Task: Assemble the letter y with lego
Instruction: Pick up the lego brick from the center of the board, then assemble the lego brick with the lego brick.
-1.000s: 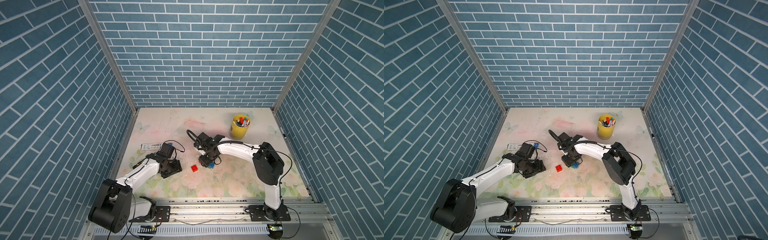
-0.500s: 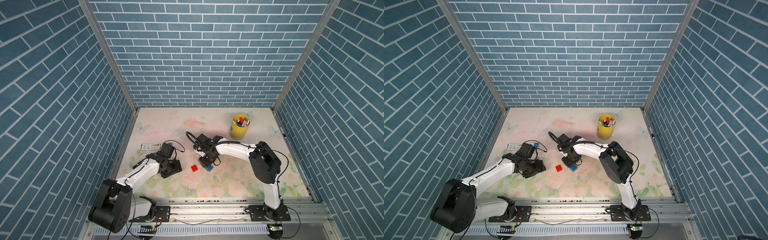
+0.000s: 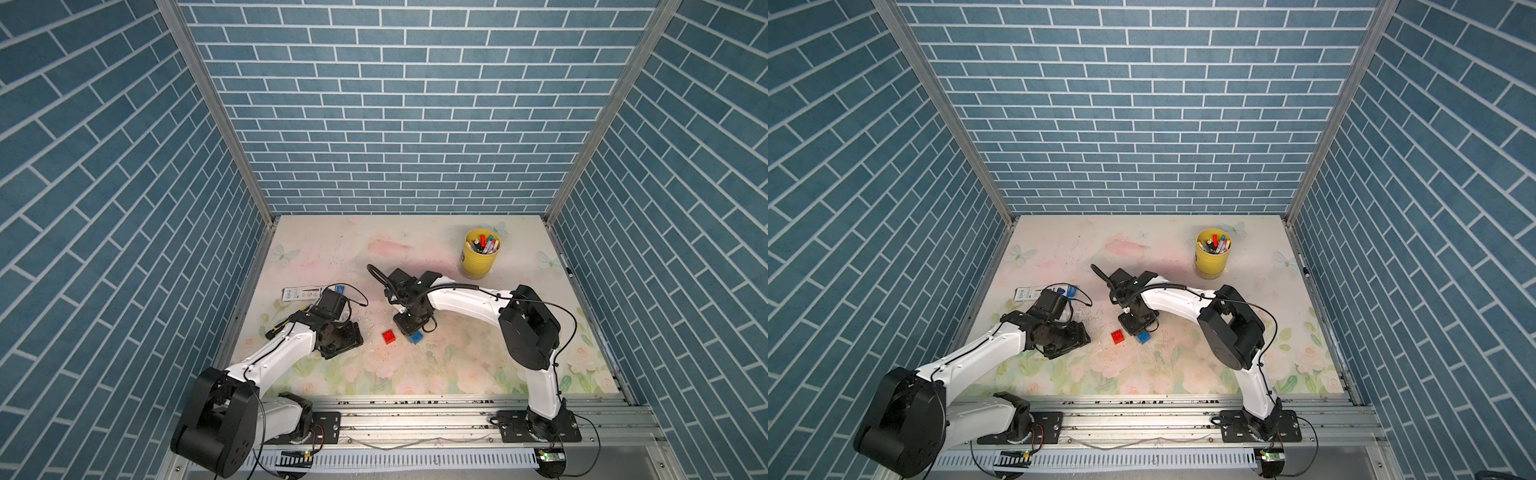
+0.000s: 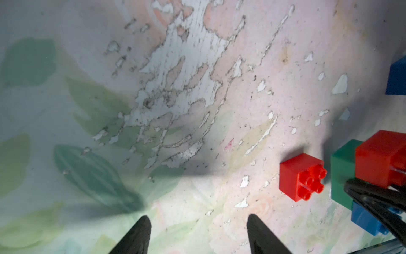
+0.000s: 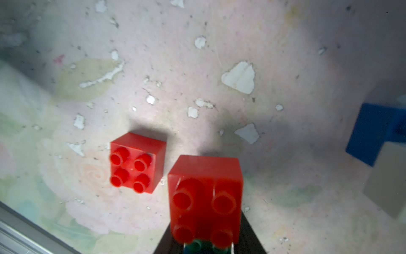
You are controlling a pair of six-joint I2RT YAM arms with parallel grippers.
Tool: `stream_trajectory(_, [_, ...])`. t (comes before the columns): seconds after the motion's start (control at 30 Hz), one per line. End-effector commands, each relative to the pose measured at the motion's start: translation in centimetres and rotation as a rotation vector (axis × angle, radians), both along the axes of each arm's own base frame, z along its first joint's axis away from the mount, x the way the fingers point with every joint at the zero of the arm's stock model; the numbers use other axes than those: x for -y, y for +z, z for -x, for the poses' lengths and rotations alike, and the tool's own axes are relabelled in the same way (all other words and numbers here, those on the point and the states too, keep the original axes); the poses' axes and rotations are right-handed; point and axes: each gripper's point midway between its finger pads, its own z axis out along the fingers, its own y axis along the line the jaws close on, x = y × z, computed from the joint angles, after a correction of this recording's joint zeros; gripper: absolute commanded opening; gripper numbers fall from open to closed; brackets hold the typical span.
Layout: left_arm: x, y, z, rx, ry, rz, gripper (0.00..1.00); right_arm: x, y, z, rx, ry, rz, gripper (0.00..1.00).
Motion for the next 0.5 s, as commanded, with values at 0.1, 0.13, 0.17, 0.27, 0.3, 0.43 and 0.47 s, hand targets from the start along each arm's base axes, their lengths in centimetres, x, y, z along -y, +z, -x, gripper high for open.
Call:
stream_trajectory(0.1, [-0.2,-0.1,1.2,-0.009,-0.007,0.005,0.72,-0.7,3.1,-0.4,0.019,-0.164,-0.026,0.23])
stream_trajectory(0.13, [-0.2,-0.1,1.2,-0.007,-0.009,0.008,0.72,-1.0,3.2,-0.4,0.019,-0.172,-0.031,0.23])
stream_trajectory(0.17, [-0.2,-0.1,1.3,-0.006,-0.011,0.012,0.72,-1.1,3.2,-0.4,0.021,-0.18,-0.031,0.23])
stream_trajectory(0.27, [-0.3,-0.3,1.6,-0.008,-0.015,0.014,0.72,-2.0,3.0,-0.2,0.02,-0.193,-0.028,0.23])
stream_trajectory(0.3, [-0.2,-0.3,1.7,-0.006,-0.013,0.018,0.72,-2.2,2.9,-0.2,0.023,-0.2,-0.023,0.23])
stream_trajectory(0.43, [-0.2,-0.1,1.7,0.005,-0.016,0.025,0.72,-3.4,2.5,0.1,0.02,-0.213,-0.021,0.23])
stream_trajectory(0.47, [-0.2,-0.1,1.7,0.008,-0.017,0.024,0.72,-3.7,2.4,0.2,0.013,-0.214,-0.027,0.23])
